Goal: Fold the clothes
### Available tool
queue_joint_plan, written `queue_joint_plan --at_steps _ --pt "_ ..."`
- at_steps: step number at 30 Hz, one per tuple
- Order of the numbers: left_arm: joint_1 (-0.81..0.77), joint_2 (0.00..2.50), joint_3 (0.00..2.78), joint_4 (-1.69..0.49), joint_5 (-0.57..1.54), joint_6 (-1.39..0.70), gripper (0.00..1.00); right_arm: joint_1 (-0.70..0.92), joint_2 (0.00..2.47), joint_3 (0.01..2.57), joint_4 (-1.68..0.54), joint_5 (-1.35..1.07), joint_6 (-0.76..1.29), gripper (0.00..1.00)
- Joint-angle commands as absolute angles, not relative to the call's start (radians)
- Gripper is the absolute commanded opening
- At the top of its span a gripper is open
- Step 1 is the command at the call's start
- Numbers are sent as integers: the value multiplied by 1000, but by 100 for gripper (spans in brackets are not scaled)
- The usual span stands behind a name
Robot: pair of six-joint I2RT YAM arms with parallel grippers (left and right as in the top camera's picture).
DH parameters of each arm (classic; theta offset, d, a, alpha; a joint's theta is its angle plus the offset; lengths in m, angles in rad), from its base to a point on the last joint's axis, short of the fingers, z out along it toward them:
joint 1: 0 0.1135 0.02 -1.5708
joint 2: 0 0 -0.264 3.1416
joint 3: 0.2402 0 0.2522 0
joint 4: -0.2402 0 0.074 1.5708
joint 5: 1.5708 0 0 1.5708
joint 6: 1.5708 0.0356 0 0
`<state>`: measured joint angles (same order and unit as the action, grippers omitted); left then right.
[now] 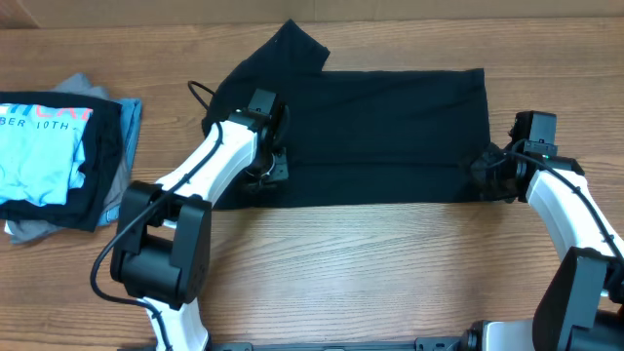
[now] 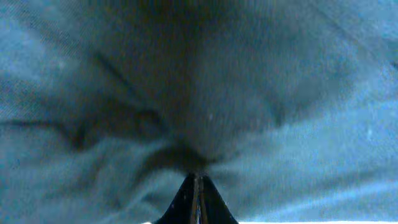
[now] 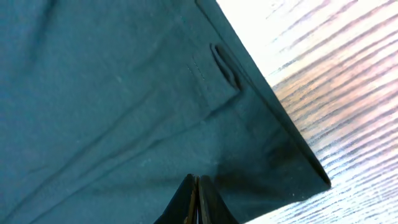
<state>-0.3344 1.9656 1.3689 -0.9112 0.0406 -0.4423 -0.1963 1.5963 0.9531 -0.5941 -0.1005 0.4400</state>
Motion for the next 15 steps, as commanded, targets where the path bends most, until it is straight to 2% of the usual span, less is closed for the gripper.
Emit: queue_joint_plan --at_steps 1,15 --pt "-343 1986 1364 -892 45 -453 4 -196 1600 947 -588 -107 433 4" --pt "-348 1988 1364 -808 42 -455 4 -196 1600 934 -579 -105 433 4"
